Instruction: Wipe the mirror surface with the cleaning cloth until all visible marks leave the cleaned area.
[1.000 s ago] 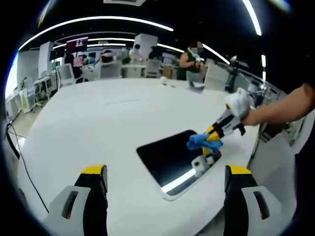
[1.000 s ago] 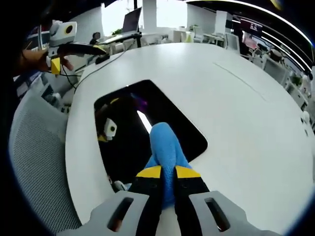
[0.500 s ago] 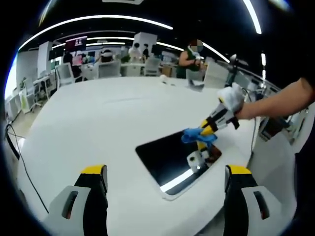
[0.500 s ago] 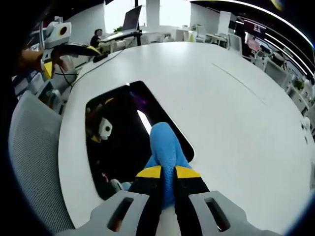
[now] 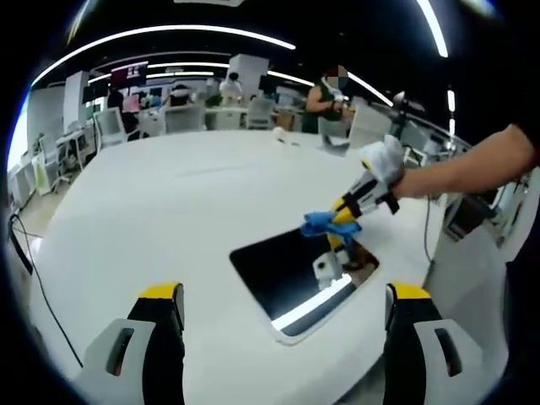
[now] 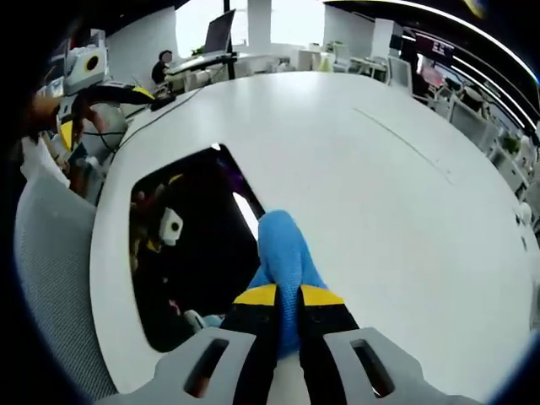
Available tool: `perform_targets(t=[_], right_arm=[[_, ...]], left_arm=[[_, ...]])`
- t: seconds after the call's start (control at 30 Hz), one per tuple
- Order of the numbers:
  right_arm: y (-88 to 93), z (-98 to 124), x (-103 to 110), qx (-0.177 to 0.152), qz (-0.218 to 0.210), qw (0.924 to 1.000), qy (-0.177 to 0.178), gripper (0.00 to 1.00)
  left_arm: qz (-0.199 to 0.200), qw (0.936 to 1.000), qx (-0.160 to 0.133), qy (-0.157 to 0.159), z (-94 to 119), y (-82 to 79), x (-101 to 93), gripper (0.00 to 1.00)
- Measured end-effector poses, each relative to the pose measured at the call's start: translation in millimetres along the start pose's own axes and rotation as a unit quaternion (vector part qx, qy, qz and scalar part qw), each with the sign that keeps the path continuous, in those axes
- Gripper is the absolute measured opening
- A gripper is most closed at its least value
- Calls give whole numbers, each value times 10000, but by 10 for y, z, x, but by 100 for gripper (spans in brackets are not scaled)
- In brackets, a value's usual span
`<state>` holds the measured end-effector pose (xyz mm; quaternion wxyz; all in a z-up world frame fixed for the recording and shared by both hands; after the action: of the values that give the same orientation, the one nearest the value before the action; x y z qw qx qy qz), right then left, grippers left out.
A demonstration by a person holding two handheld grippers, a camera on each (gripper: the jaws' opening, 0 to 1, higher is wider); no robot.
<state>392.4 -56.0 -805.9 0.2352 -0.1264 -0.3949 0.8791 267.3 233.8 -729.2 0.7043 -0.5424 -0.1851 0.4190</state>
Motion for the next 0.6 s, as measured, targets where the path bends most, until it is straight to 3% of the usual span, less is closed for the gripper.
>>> perform_targets(t=[0.5, 0.6], right_arm=[[-8, -3, -4, -20, -38, 10000, 20, 3], [-19, 8, -43, -12, -333, 9993, 175, 3]], left_arm=[[21, 10000, -8, -29, -11, 0, -9, 100], [15, 10000, -26, -40, -10, -22, -9, 100]])
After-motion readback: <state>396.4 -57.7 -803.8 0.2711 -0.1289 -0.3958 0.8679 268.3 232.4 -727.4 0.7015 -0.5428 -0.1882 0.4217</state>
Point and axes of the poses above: the point that each gripper's makers call its tool centre point, and the gripper's own axes: z roughly backward along the fingers, x roughly to its left, y roughly out of its underside, the point moved 6 cm from there along z, roughly backward along the fingers, and after that the axes turned 12 degrees about -x, right-handed, at the moved point
